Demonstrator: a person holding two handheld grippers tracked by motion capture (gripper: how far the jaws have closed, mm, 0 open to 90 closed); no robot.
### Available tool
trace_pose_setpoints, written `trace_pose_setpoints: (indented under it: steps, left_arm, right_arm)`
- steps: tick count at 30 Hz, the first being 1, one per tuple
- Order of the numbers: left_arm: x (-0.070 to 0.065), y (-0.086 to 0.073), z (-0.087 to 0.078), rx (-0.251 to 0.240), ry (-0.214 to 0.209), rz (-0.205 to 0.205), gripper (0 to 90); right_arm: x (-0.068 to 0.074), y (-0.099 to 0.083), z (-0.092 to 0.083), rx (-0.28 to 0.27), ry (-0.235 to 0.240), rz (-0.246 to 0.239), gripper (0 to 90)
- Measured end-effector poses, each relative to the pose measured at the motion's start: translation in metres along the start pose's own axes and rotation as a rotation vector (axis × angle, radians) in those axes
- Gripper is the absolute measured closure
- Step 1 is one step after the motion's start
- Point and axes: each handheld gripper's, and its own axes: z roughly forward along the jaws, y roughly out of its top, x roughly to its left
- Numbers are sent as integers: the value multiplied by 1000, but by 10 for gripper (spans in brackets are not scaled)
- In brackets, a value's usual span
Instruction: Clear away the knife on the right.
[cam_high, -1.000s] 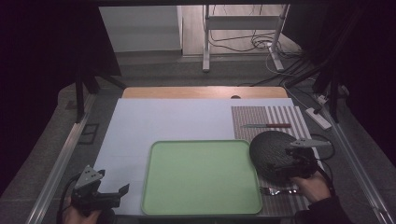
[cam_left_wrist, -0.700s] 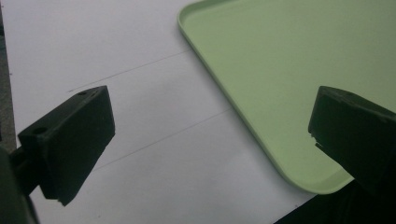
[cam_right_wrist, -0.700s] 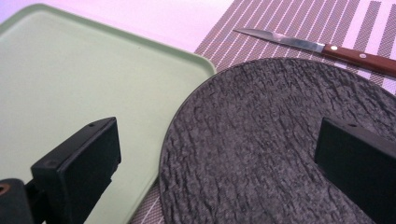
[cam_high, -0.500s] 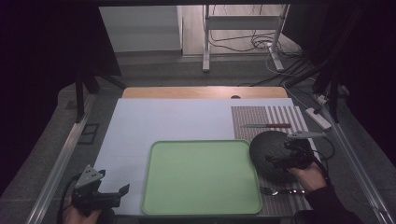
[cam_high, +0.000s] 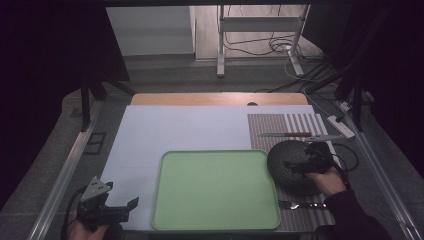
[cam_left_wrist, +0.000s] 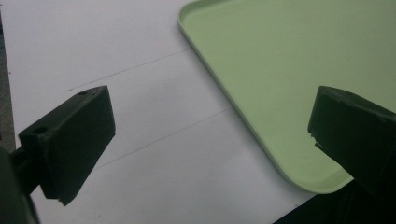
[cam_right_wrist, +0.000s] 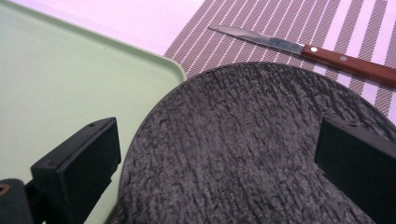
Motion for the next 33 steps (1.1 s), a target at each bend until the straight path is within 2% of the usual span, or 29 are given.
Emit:
trace_pose_setpoints:
  steps: [7, 20, 33]
  left_arm:
    - [0, 0, 0, 2, -1, -1, 13]
    - [1, 0, 0, 3, -6, -5, 14]
    - [2, 0, 0, 2, -8, -12, 13]
  right_arm:
    - [-7, 8, 9, 8, -12, -3, 7]
    - [-23, 20, 25, 32, -25, 28, 7]
    - [-38, 31, 42, 57, -59, 53, 0]
